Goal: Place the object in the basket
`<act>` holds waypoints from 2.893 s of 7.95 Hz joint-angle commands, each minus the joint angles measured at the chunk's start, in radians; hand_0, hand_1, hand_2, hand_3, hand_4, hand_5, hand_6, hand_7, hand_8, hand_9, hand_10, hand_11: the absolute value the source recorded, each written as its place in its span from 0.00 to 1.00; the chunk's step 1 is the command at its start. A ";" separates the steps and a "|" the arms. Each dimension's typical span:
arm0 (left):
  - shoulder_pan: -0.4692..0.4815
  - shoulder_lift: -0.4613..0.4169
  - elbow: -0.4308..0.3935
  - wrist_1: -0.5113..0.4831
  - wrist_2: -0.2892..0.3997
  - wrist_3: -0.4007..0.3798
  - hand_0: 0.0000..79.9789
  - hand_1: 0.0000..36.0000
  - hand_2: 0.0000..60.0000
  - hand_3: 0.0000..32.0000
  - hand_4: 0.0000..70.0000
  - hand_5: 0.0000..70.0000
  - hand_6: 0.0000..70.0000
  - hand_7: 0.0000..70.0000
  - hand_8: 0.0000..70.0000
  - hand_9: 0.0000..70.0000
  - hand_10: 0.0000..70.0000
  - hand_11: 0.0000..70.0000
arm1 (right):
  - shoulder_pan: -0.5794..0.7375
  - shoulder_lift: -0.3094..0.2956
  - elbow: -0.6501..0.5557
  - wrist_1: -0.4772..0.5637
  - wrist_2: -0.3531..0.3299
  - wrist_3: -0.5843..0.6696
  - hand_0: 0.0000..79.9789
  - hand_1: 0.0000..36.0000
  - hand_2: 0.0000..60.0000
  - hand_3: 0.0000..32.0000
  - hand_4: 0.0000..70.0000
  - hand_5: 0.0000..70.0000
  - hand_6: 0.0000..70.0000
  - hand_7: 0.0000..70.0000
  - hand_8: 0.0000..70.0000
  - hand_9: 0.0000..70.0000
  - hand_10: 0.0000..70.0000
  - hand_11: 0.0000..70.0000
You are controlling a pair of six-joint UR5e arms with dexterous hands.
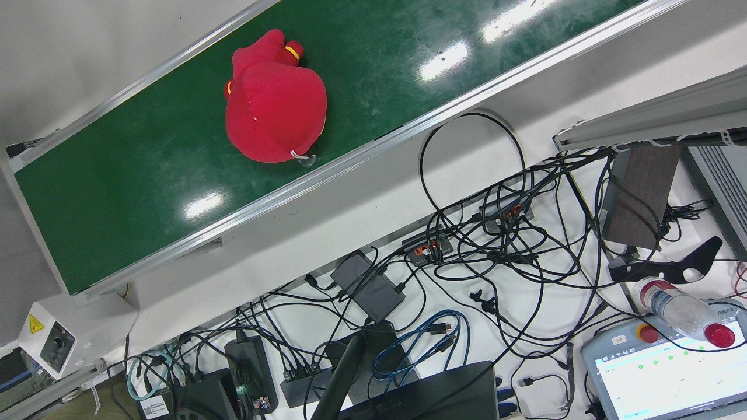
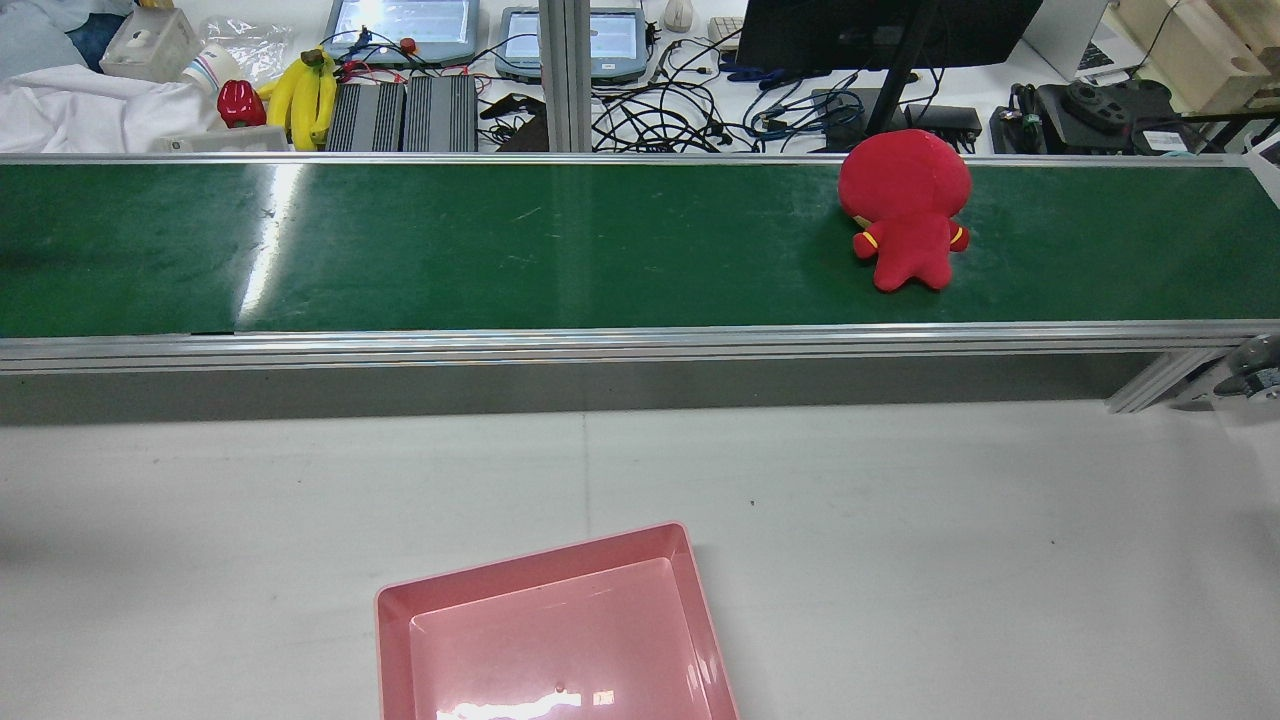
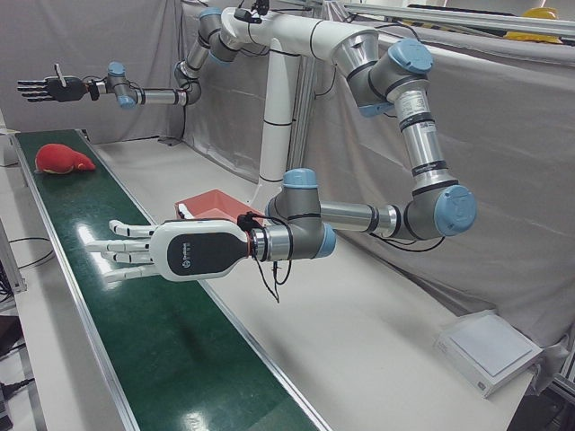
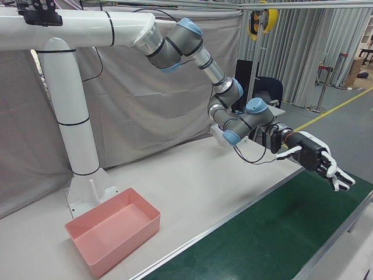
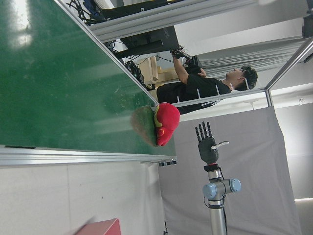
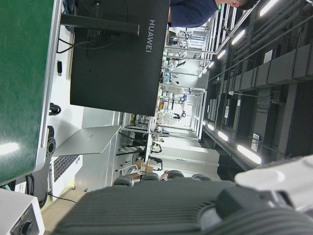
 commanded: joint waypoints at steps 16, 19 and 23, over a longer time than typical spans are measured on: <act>-0.003 0.002 -0.064 0.027 -0.001 -0.002 0.78 0.58 0.00 0.00 0.21 0.43 0.08 0.06 0.17 0.26 0.00 0.00 | 0.001 0.000 -0.001 0.000 0.000 0.000 0.00 0.00 0.00 0.00 0.00 0.00 0.00 0.00 0.00 0.00 0.00 0.00; 0.000 0.002 -0.073 0.035 -0.001 -0.002 0.78 0.58 0.00 0.00 0.21 0.44 0.08 0.06 0.18 0.27 0.00 0.00 | 0.000 0.000 0.000 -0.002 0.000 0.000 0.00 0.00 0.00 0.00 0.00 0.00 0.00 0.00 0.00 0.00 0.00 0.00; -0.001 0.005 -0.075 0.035 -0.001 -0.002 0.78 0.58 0.00 0.00 0.21 0.44 0.08 0.07 0.18 0.27 0.00 0.00 | 0.000 0.000 -0.001 0.000 0.000 0.000 0.00 0.00 0.00 0.00 0.00 0.00 0.00 0.00 0.00 0.00 0.00 0.00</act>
